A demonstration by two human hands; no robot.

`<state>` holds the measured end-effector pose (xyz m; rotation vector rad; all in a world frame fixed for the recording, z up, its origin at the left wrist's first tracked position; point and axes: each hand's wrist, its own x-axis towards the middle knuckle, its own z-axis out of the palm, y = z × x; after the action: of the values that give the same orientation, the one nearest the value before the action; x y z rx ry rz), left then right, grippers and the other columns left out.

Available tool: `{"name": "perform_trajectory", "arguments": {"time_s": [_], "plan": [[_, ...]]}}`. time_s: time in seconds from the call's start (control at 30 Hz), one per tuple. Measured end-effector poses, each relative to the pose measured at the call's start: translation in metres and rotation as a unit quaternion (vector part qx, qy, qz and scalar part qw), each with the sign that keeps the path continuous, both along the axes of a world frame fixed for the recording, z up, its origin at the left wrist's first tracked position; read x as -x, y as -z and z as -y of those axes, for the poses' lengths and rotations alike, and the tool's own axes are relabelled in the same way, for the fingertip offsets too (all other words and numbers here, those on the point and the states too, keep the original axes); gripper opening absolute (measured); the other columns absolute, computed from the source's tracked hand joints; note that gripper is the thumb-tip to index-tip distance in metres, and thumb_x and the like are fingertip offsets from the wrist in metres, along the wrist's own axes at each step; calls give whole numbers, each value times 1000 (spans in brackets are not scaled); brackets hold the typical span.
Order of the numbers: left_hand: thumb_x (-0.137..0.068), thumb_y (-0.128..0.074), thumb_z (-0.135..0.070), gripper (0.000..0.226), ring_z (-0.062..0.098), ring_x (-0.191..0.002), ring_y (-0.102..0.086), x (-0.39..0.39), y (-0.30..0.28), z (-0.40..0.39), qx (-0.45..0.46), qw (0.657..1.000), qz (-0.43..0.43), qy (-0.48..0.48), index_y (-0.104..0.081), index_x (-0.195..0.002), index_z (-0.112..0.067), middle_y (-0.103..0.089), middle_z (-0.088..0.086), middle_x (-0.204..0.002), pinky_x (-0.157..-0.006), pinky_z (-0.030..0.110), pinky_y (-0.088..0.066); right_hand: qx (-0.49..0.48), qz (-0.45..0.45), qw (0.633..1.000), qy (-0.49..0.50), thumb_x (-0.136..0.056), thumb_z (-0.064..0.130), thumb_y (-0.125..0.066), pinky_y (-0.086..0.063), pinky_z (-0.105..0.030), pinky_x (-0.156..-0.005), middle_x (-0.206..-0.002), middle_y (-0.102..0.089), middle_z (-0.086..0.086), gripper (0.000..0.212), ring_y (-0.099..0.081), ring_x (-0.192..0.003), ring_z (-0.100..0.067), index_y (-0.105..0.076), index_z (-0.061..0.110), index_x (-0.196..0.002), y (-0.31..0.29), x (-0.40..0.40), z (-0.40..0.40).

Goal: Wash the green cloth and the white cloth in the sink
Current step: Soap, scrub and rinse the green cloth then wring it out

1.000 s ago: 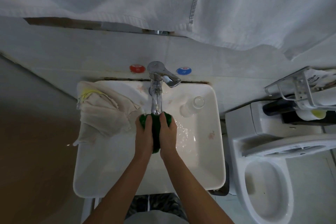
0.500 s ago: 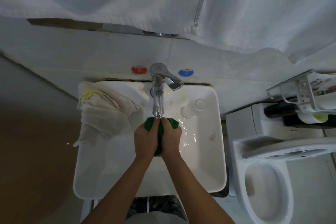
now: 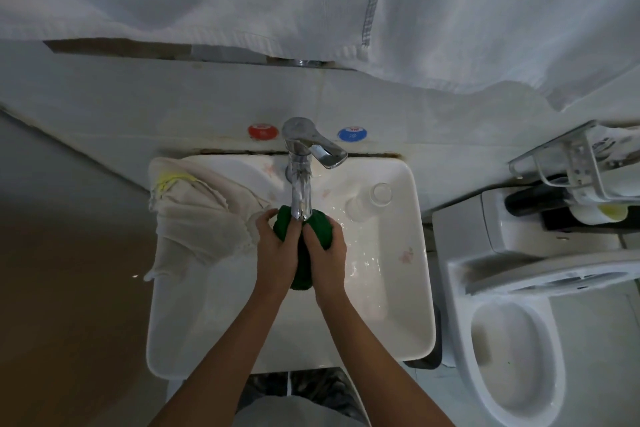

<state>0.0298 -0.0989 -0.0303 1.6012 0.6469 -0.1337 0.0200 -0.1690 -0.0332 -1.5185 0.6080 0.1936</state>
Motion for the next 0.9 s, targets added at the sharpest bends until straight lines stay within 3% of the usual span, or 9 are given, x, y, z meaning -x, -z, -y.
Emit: {"name": "perform_trajectory", "arguments": {"time_s": [0.17,0.37,0.43,0.47,0.53,0.57,0.67,0.77,0.9], "plan": [[-96,-51,-35,32,22,-82,-64,0,2,-11,14,999,-28,-12,-60,-101,-5,-65,10,-88,-68,29,-52,8,-30,999,33,-97,23,-54,-55,-47,-85,-90,-67,-7,15,-64,-86,-22,-67,15,-95,1,-5,0],[-97,-50,-33,27,21,-77,-66,4,-3,-5,-21,1000,-16,3,-67,-86,-15,-68,7,-82,-69,36,-56,2,-44,995,93,-100,29,-46,-55,-44,-88,-93,-68,-2,22,-64,-91,-20,-67,26,-92,1,-4,-2],[-98,-47,-25,25,25,-81,-66,4,3,-3,-52,999,-4,10,-65,-95,-9,-68,11,-88,-76,46,-57,20,-11,998,67,-100,24,-47,-54,-37,-90,-99,-66,3,17,-63,-97,-19,-64,28,-100,0,-2,-2],[-99,-44,-21,23,22,-91,-65,6,4,-2,-58,998,1,18,-62,-109,-10,-67,8,-102,-85,46,-55,20,9,999,47,-100,19,-48,-52,-31,-91,-103,-64,7,18,-61,-101,-17,-61,29,-108,-1,-2,-2],[-102,-37,-18,37,12,-114,-52,9,1,2,-53,998,2,26,-40,-139,-18,-49,-6,-129,-100,33,-46,-2,33,999,12,-101,13,-46,-48,-22,-95,-115,-56,19,34,-56,-107,-5,-50,32,-128,-4,0,-4],[-102,-35,-18,40,9,-116,-48,11,-2,4,-41,999,10,26,-33,-143,-20,-44,-9,-130,-98,25,-44,-18,37,999,4,-101,12,-44,-47,-20,-96,-117,-53,23,39,-55,-107,0,-47,33,-133,-5,0,-5],[-101,-40,-24,28,9,-98,-60,15,-8,8,-3,999,29,19,-45,-128,-21,-58,-7,-111,-74,13,-47,-15,47,999,-3,-100,11,-47,-51,-20,-87,-97,-65,19,25,-61,-92,2,-61,30,-109,-7,-2,-9],[-94,-50,-42,28,16,-81,-64,17,-1,6,-33,999,16,5,-52,-109,-18,-63,0,-88,-64,22,-49,4,20,1000,21,-97,20,-54,-52,-20,-71,-84,-65,6,11,-63,-80,-9,-64,18,-95,-8,-2,-15],[-91,-56,-42,25,13,-65,-62,17,3,5,-137,991,8,0,-56,-84,-18,-61,-3,-70,-59,29,-50,13,-9,999,44,-93,22,-59,-50,-34,-62,-63,-61,0,27,-57,-61,-14,-64,15,-68,-2,-1,-15]]}}
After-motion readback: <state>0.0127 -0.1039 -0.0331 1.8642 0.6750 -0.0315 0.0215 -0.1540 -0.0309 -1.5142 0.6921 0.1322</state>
